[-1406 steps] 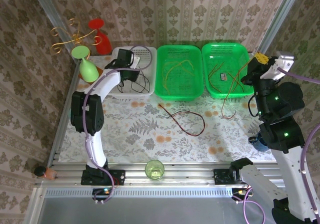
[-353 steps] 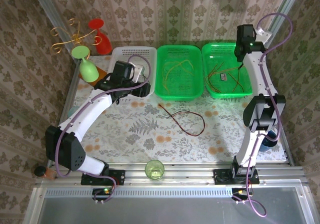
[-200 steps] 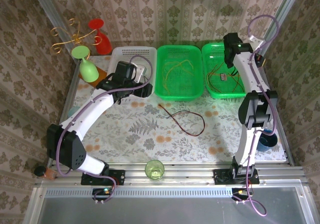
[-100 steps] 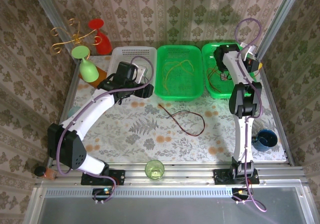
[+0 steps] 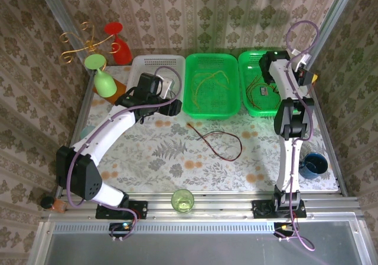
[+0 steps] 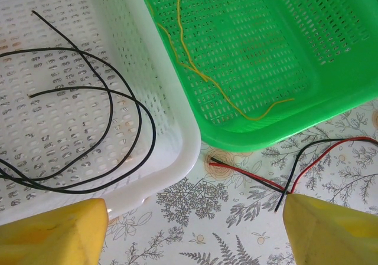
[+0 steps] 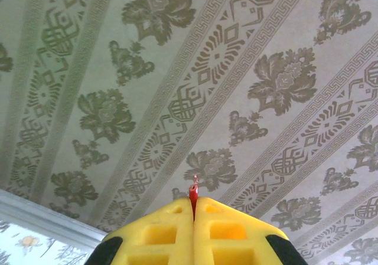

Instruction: Untangle the cables

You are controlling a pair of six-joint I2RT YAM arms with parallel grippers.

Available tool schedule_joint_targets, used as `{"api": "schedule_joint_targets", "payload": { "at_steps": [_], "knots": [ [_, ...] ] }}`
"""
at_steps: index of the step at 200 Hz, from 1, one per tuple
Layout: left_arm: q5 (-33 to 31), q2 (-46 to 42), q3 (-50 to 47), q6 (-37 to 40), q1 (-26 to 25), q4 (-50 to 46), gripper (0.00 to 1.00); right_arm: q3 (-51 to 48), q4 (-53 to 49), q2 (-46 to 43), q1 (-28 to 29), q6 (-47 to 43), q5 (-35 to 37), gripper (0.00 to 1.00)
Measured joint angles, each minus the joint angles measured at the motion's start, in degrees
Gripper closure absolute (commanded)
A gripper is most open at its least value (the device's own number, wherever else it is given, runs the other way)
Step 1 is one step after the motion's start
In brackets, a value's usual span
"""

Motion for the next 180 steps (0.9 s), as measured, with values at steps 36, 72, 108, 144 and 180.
{"api": "schedule_joint_targets", "payload": {
  "at_steps": [36, 72, 108, 144, 180],
  "knots": [
    [0.0, 0.3, 0.0, 0.0, 0.0, 0.1, 0.21, 2.0, 0.0, 0.0, 6.0, -1.1, -0.1, 1.00],
    [0.0, 0.3, 0.0, 0.0, 0.0, 0.0, 0.21, -0.2, 7.2, -2.2, 10.1, -13.5, -5.2, 1.00],
    [-0.1, 0.0, -1.1, 0.0, 0.0, -0.2, 0.20, -27.4, 38.7, -18.7, 8.8, -37.8, -22.0, 1.00],
    [0.0, -0.3, -2.1, 0.0, 0.0, -0.1, 0.20, -24.9, 48.8, -21.0, 4.8, -46.4, -40.4, 1.00],
    [-0.1, -0.5, -2.1, 0.0, 0.0, -0.1, 0.20, -25.3, 53.0, -20.9, -1.1, -49.3, -62.2, 1.00]
  ]
}}
